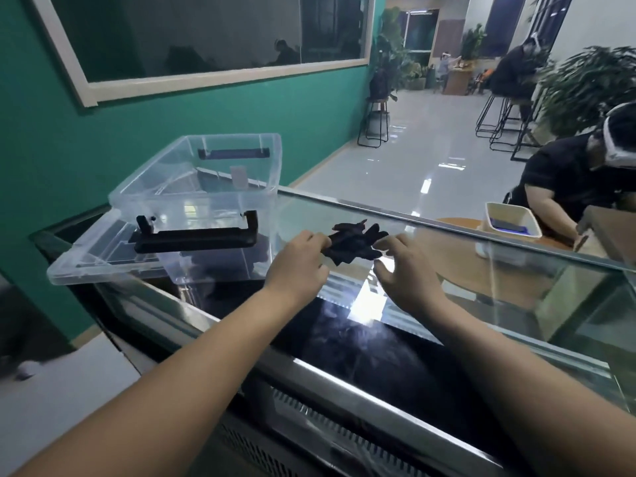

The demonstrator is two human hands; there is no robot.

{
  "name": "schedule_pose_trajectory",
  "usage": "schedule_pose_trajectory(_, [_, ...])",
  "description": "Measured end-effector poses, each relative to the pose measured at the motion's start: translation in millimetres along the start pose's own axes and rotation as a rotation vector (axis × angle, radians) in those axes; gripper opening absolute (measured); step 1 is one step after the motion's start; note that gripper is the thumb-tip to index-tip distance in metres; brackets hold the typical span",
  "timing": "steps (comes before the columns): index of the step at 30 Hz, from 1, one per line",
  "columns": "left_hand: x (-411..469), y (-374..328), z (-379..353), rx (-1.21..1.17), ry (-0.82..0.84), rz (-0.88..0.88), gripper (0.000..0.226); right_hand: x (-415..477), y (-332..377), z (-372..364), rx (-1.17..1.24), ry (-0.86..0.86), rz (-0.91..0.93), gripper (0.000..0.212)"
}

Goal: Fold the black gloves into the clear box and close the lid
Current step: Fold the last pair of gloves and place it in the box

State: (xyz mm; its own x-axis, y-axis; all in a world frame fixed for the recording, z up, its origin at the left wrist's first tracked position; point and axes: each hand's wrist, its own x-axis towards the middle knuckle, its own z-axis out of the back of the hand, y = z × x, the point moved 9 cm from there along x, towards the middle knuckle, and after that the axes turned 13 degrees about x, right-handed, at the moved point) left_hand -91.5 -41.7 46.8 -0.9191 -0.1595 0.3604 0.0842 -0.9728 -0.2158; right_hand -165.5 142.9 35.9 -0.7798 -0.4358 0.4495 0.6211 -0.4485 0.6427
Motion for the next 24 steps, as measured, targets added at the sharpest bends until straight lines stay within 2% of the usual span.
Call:
schedule_pose_trajectory(3, [-4.6, 11.1, -21.8, 0.001, -0.005, 0.073, 0.048, 1.4, -10.2, 4.1, -0.01, -0.034, -0.029, 0.032])
schedule_pose_trajectory(7, [-5.0, 22.0, -31.7, -0.014, -0.026, 0.175, 0.05, 3.7, -10.8, -4.8, -0.028, 0.032, 0.002, 0.025])
schedule_pose_trajectory(14, [-4.9, 24.5, -31.4, 0.04, -0.089, 0.162, 0.026, 4.7, -11.6, -12.1, -0.016, 0.068, 0.03, 0.029])
schedule_pose_trajectory(18, [-5.7, 21.7, -28.6, 0.063, -0.122, 0.151, 0.02, 4.6, -14.2, -11.0, 0.012, 0.044, 0.012, 0.036])
schedule_pose_trajectory(21, [-6.9, 19.4, -24.0, 0.058, -0.151, 0.146, 0.017, 3.4, -3.0, -7.4, -0.005, -0.018, 0.125, 0.033])
schedule_pose_trajectory(24, [-8.0, 15.7, -17.7, 0.08, -0.203, 0.141, 0.015, -1.5, 16.0, -11.4, 0.04, -0.008, 0.268, 0.022])
